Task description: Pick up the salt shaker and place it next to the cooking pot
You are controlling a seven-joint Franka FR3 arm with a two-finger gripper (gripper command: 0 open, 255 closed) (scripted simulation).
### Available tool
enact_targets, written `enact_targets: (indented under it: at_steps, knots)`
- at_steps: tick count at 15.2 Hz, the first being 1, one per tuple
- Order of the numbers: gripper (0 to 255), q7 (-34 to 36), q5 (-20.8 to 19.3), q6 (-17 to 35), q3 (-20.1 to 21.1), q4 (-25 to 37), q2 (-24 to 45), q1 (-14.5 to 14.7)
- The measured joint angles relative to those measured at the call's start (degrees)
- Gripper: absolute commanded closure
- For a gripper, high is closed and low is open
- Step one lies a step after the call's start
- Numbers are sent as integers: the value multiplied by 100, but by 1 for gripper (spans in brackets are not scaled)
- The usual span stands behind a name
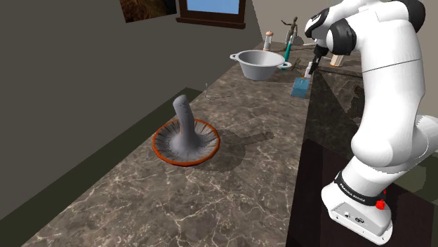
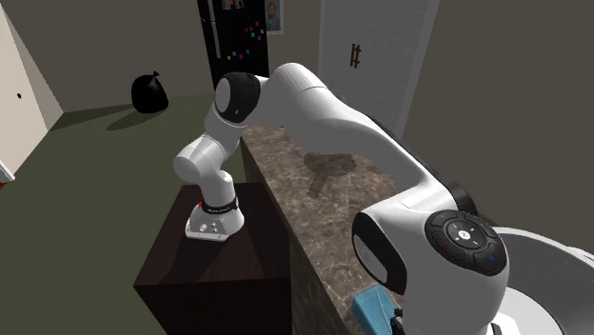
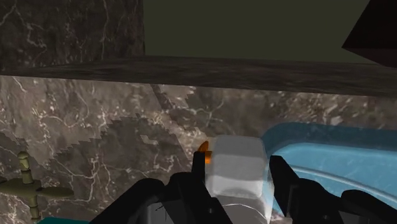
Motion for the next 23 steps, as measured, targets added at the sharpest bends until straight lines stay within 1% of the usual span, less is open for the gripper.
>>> enact_targets:
  at_steps: [3,4,5,6,7,8,10,11,13,15,18,21,23]
  knots:
    - [255,-59,53,260,18,-126,16,6]
    - [255,-78,74,296,41,-56,80,-51]
    - [255,-63,65,416,35,-165,45,-1]
    - [255,-86,83,567,60,-179,73,-25]
    - [255,-87,78,587,78,-161,94,-51]
    - [255,-65,72,498,101,-54,153,-104]
    - [255,-59,53,621,117,-126,123,-95]
    - [0,-39,32,636,129,-120,122,-101]
    - [0,-5,2,458,139,-178,70,-47]
    - [0,5,-11,265,137,-132,60,-56]
    - [0,-2,-17,340,143,-149,49,-55]
    - [0,53,-159,-78,74,-95,-151,-15]
    - [0,82,-198,-173,51,-71,-207,5]
